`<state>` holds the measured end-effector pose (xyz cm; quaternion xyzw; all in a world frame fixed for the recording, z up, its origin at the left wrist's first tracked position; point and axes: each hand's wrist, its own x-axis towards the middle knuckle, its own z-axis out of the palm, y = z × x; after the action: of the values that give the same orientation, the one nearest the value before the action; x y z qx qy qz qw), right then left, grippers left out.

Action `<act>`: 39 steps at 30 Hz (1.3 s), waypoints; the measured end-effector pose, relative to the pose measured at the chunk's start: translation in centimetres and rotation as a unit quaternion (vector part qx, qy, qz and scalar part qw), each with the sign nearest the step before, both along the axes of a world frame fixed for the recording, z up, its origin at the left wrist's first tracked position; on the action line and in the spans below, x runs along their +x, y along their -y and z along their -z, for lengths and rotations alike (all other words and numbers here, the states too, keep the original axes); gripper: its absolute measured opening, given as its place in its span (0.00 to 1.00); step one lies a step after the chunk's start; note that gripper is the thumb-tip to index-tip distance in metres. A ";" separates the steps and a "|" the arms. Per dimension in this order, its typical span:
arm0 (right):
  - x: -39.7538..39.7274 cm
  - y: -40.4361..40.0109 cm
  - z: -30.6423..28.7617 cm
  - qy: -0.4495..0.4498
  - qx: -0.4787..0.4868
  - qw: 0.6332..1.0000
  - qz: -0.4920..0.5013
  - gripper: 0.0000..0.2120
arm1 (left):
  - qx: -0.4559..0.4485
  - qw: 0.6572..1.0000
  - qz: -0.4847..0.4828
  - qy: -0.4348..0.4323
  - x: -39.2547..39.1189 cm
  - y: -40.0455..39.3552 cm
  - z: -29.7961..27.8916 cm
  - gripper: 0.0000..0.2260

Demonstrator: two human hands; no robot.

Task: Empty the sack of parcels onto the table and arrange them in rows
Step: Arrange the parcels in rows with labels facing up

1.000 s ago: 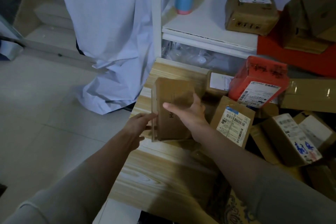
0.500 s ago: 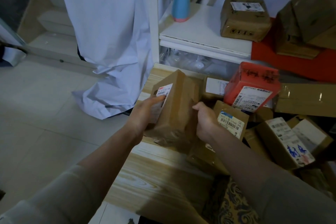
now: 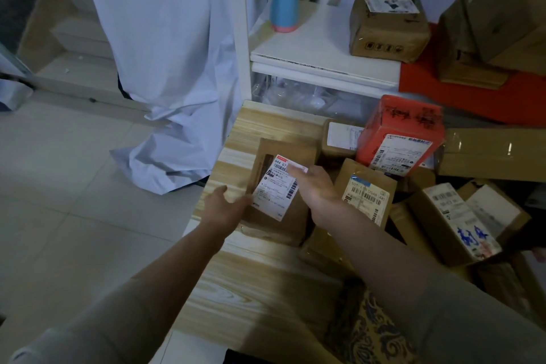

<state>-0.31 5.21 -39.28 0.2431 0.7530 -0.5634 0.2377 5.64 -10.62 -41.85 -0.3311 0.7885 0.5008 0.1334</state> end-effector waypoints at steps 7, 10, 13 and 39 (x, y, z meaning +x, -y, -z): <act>0.5 0.2 0.5 -0.045 0.083 0.992 -0.080 0.21 | 0.188 0.980 -0.006 0.058 -1.0 -0.9 -0.2 0.17; -0.2 -0.1 -0.5 -0.063 0.035 0.993 -0.097 0.26 | 0.162 0.986 -0.039 -0.001 -2.8 -0.7 -0.5 0.12; -1.2 -0.3 -1.0 -0.073 0.024 0.992 -0.102 0.22 | 0.135 0.988 -0.065 -0.023 -5.0 0.1 0.1 0.22; -1.5 -12.6 -2.6 -0.397 0.208 0.887 0.110 0.09 | -0.125 0.975 0.016 -0.184 -11.8 -11.0 -0.9 0.49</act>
<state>-1.80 17.83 -36.65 0.1243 0.8527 -0.4657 -0.2014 -6.12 0.41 -41.00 -0.2349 0.8612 0.4481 -0.0482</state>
